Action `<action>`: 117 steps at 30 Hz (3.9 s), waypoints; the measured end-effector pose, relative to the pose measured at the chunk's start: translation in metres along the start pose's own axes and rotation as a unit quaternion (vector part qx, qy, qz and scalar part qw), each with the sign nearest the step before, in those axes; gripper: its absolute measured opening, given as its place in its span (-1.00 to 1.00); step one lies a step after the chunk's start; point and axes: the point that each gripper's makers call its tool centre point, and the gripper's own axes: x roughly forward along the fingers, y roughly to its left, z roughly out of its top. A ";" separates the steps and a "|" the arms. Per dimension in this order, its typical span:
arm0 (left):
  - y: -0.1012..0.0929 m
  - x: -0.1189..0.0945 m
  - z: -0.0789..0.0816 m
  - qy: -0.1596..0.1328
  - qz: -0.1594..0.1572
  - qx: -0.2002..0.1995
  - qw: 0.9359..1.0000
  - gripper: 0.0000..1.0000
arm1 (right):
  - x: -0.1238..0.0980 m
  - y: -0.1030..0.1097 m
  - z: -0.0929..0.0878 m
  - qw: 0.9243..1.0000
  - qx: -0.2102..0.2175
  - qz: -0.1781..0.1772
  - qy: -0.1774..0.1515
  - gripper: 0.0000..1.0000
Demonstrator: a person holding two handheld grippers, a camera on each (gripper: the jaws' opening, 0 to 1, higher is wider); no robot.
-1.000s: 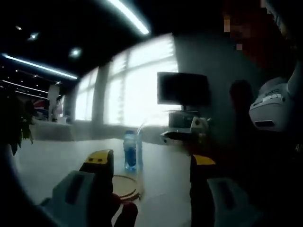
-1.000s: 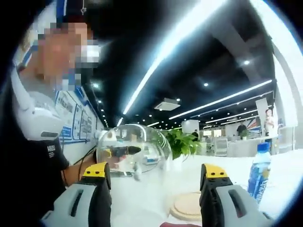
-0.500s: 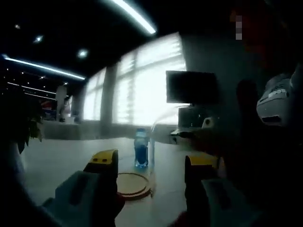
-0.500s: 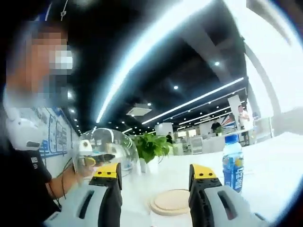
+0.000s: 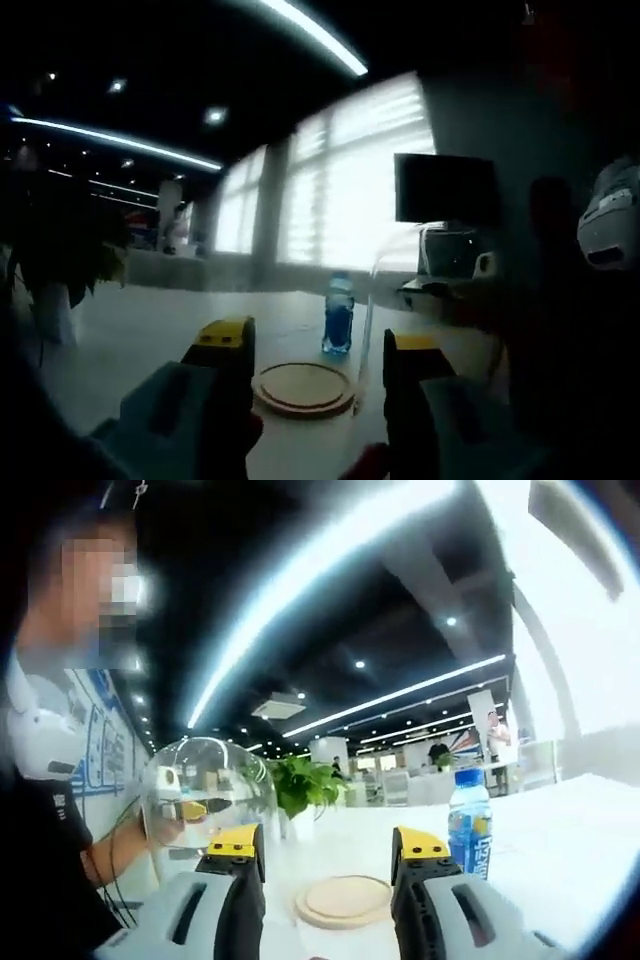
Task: Open the cover put in the Mizone put the cover back on
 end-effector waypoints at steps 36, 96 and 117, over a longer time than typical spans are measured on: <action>0.049 0.018 -0.030 -0.013 0.092 0.011 0.996 -0.73 | -0.005 -0.060 -0.047 0.986 0.024 -0.161 0.023 -0.92; 0.078 0.071 -0.070 0.065 0.057 0.065 0.994 -0.78 | 0.018 -0.110 -0.063 0.966 -0.065 -0.224 0.114 -1.00; 0.065 0.074 -0.077 0.066 0.036 0.046 0.996 -0.66 | 0.029 -0.085 -0.071 0.967 -0.106 -0.197 0.126 -0.90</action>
